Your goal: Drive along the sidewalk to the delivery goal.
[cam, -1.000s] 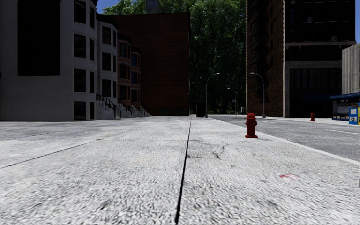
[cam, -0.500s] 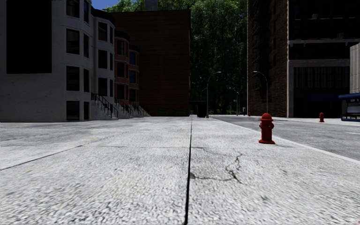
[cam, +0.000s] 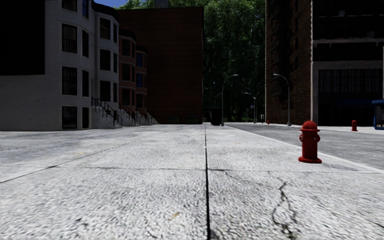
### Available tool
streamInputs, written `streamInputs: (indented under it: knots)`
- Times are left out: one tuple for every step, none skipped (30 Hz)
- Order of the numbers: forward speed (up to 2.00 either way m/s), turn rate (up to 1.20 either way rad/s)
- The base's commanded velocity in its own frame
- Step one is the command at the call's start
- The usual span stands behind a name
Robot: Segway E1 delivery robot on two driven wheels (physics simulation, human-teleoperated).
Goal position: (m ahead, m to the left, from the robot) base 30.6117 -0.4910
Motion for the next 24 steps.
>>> streamInputs:
  knots:
    - [2.00, 0.00]
    - [2.00, 0.00]
    - [2.00, 0.00]
    - [2.00, 0.00]
    - [2.00, 0.00]
    - [2.00, 0.00]
    - [2.00, 0.00]
    - [2.00, 0.00]
    - [2.00, 0.00]
    - [2.00, 0.00]
    - [2.00, 0.00]
    - [2.00, 0.00]
    - [2.00, 0.00]
    - [2.00, 0.00]
    - [2.00, 0.00]
    - [2.00, 0.00]
    - [2.00, 0.00]
    - [2.00, 0.00]
    - [2.00, 0.00]
    - [2.00, 0.00]
    - [2.00, 0.00]
    - [2.00, 0.00]
    - [2.00, 0.00]
    - [2.00, 0.00]
